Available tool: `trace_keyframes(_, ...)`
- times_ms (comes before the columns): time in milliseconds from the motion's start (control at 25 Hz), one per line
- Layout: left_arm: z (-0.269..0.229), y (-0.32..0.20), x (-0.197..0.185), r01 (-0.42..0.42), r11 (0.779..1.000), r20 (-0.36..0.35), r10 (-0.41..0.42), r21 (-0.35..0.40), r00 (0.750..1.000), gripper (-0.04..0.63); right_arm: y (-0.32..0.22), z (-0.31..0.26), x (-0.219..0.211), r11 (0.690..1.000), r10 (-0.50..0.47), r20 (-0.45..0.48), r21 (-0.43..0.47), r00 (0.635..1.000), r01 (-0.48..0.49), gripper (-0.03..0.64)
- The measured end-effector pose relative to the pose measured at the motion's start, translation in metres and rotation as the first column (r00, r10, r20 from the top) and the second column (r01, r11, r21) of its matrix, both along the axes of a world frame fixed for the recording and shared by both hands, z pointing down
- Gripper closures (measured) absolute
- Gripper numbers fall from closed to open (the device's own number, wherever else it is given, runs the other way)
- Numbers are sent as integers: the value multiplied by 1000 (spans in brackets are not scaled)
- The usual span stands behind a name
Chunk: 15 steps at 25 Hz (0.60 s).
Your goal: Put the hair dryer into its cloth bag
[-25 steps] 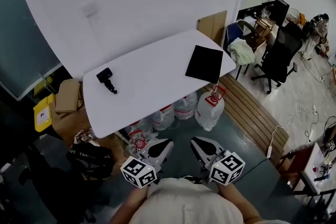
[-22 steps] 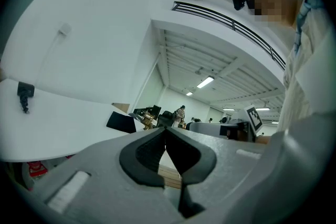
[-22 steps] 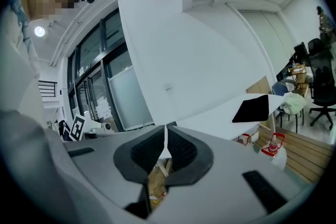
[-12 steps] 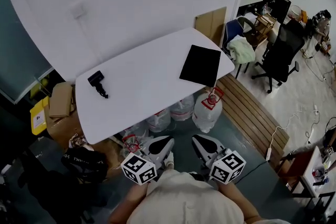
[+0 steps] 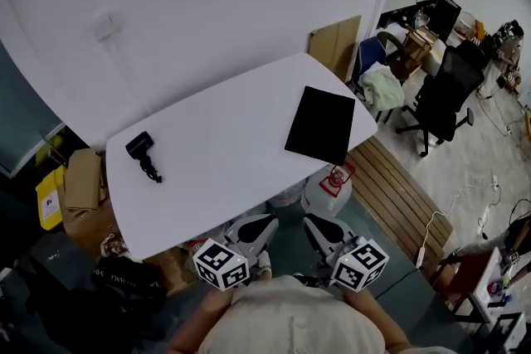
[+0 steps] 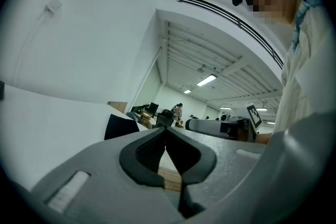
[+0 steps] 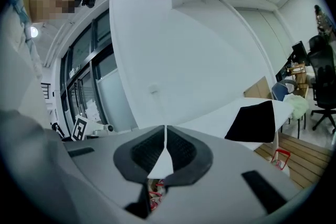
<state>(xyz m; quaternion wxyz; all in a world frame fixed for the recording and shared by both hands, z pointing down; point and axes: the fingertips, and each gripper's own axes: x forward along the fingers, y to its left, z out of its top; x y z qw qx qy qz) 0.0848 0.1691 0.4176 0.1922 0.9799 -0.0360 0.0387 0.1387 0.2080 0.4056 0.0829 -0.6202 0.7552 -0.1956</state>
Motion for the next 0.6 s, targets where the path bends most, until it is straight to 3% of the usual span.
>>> trace_keyframes(360,3,-77,37,-77,997,1,77,18,997,584,-87,-2,28,1000,17,4,10,1000,-17,598)
trace_keyframes(600,12,-111,62,-114,992,21,113,51,993,584,-114,6,47,1000,24,-8,-14,1000,-24,598)
